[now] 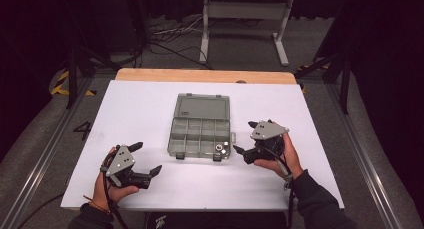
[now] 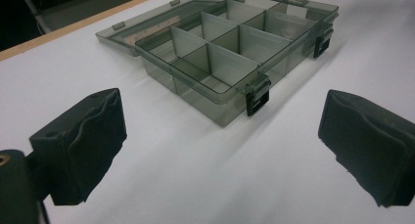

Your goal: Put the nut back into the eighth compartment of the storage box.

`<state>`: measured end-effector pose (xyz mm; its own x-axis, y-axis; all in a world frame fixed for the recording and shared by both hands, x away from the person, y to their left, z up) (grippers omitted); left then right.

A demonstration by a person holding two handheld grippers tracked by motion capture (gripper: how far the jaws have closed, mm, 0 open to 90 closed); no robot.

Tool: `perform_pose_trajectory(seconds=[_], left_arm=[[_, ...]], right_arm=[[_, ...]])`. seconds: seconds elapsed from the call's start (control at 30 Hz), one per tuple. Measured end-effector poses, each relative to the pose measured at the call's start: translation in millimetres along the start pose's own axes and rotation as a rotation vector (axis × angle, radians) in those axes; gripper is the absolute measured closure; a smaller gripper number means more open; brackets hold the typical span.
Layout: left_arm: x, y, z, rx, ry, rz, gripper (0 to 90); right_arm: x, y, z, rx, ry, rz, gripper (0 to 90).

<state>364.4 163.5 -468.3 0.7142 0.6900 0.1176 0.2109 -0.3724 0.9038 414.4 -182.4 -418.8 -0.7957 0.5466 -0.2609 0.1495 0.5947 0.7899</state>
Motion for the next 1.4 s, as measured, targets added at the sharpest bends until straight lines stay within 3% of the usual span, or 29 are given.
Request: perform_pose_trajectory(seconds=[0.2, 0.53, 0.77, 1.23, 1.4], left_arm=[[-0.6, 0.6, 4.1, 0.007, -0.009, 0.007, 4.4], [-1.0, 1.2, 8.7, 0.016, -0.018, 0.013, 4.3], [-0.3, 0.6, 9.9, 0.022, -0.017, 0.009, 4.3], [3.2, -0.1, 10.8, 0.023, -0.009, 0.002, 4.2], [4.2, -0.5, 10.7, 0.025, -0.006, 0.004, 4.2]], right_arm=[[0.9, -13.3, -6.9, -0.005, -0.025, -0.017, 11.4], [-2.3, -38.1, -23.9, -0.033, -0.055, -0.001, 11.1], [-8.8, -58.4, -39.5, -0.071, -0.096, 0.026, 11.2], [-19.3, -99.5, -61.6, -0.031, -0.144, 0.100, 10.4], [-20.4, -108.2, -68.1, -0.045, -0.157, 0.124, 10.6]])
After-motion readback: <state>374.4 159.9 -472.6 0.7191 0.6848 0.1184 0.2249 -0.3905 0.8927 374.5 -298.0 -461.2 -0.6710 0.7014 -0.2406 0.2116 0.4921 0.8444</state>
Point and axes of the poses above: each handheld gripper's, and its own axes: z roughly forward along the jaws, y roughly out of its top, x roughly to its left, the point moved 6 cm from there along z, roughly forward along the jaws, and after that the axes turned 3 degrees about y, right-handed, at the moved point
